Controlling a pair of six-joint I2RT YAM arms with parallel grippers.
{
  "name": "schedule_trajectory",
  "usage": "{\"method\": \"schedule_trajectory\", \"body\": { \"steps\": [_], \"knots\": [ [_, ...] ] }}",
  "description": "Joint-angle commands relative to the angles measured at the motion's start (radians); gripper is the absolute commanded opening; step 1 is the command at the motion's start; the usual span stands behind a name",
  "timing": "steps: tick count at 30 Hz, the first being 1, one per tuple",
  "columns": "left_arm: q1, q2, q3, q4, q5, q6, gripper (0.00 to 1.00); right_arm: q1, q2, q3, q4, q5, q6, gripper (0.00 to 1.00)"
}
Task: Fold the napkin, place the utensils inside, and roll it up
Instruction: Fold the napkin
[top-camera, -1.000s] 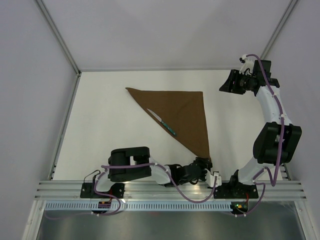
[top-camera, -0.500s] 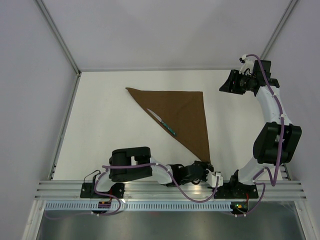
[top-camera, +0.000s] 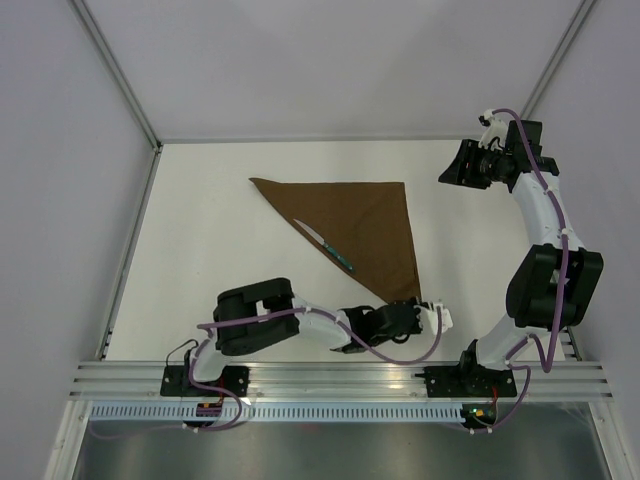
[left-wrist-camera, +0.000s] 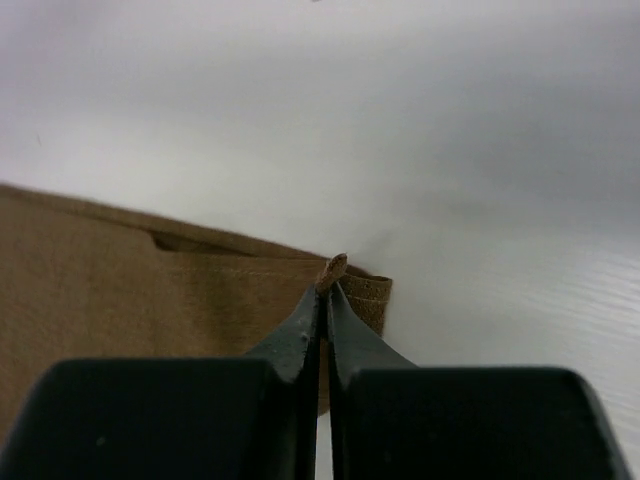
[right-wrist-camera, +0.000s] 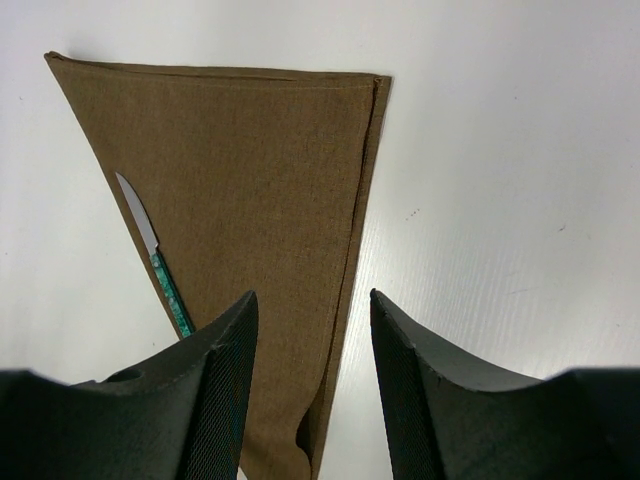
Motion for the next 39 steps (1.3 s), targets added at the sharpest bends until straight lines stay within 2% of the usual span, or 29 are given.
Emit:
{"method": "schedule_trajectory", "body": {
  "steps": [1,3,4,7,11,16,19,28,39],
  "knots": [
    [0.098,-0.101,0.049,-0.080,-0.011,-0.306,0.02,-0.006,-0.020,-0.002,0.023,-0.019,0.024,0.54],
    [0.180,-0.150,0.045,-0.130,0.030,-0.408,0.02,-0.006,-0.019,-0.002,0.025,-0.021,0.025,0.54],
    [0.241,-0.179,0.040,-0.160,0.065,-0.521,0.02,-0.006,-0.017,-0.002,0.022,-0.024,0.025,0.54],
    [0.331,-0.228,0.006,-0.168,0.119,-0.693,0.02,-0.006,-0.012,-0.002,0.023,-0.027,0.024,0.54],
    [0.481,-0.288,-0.061,-0.171,0.159,-0.832,0.02,-0.005,-0.008,0.000,0.021,-0.030,0.025,0.54],
    [0.612,-0.340,-0.121,-0.170,0.193,-0.971,0.02,-0.002,0.000,0.001,0.021,-0.030,0.025,0.54],
    [0.693,-0.361,-0.161,-0.156,0.220,-1.004,0.02,0.002,0.004,0.001,0.020,-0.030,0.024,0.54],
    [0.811,-0.371,-0.182,-0.159,0.268,-1.018,0.02,0.018,0.011,0.003,0.021,-0.019,0.022,0.54],
    [0.894,-0.357,-0.182,-0.173,0.318,-1.024,0.02,0.043,0.018,0.006,0.017,-0.006,0.017,0.55]
  ]
}}
